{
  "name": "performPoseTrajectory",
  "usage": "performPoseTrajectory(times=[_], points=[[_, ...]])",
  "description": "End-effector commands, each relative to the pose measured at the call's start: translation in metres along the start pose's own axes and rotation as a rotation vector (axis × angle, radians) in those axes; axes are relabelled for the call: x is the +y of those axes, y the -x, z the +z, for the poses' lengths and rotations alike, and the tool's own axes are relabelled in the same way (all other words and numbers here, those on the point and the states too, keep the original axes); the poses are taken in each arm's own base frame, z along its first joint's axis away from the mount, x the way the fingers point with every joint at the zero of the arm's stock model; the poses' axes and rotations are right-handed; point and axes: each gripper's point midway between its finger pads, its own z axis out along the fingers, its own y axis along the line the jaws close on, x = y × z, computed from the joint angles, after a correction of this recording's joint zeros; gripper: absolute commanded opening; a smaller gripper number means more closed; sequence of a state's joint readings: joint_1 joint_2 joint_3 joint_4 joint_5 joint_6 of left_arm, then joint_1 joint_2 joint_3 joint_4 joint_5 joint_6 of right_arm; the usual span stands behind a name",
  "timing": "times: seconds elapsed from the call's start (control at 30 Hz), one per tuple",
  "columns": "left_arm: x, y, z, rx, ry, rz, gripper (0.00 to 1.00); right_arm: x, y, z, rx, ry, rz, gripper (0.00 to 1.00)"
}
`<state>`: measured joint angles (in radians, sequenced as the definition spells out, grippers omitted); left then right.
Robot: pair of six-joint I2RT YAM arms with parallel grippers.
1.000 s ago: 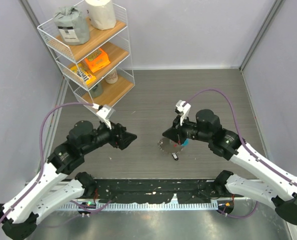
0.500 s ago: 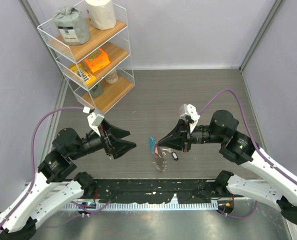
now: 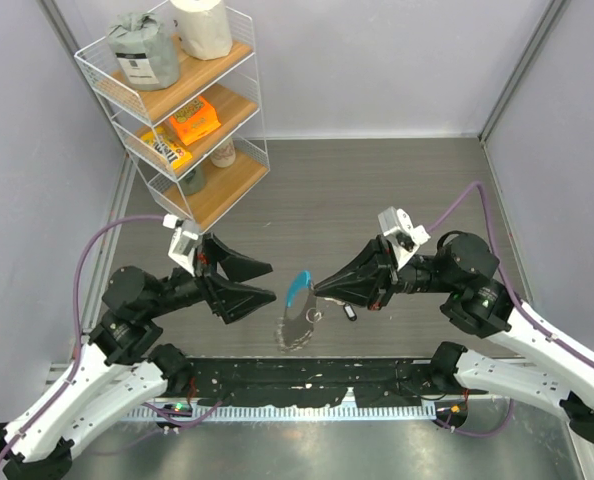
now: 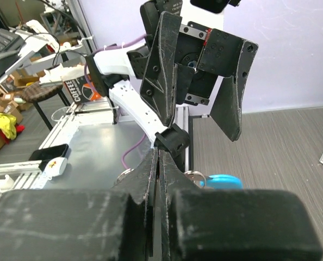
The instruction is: Put the keys on the keyring
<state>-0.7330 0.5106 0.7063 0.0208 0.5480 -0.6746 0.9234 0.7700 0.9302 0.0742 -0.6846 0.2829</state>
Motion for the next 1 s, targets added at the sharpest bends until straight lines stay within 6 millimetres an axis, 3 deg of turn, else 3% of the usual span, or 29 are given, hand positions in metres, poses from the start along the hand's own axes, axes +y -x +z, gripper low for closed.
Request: performPoseTrajectory(times=[0.0, 0.4, 0.7, 0.97], points=[[-0.033, 0.026, 0.001, -0.1, -0.146, 0.032, 0.78, 0.007, 0.036, 0.005, -0.17, -0.014, -0.008, 0.06], [-0.05, 0.036, 0.003, -0.13, -0.224, 0.037, 0.78, -0.003, 0.062, 0.018, -0.412, -0.162, 0.098, 0.06], [-0.056, 0.043, 0.007, -0.151, -0.255, 0.043, 0.78, -0.012, 0.064, 0.026, -0.441, -0.203, 0.136, 0.06], [-0.06, 0.045, 0.012, -0.145, -0.277, 0.041, 0.78, -0.008, 0.066, 0.035, -0.436, -0.176, 0.16, 0.06]])
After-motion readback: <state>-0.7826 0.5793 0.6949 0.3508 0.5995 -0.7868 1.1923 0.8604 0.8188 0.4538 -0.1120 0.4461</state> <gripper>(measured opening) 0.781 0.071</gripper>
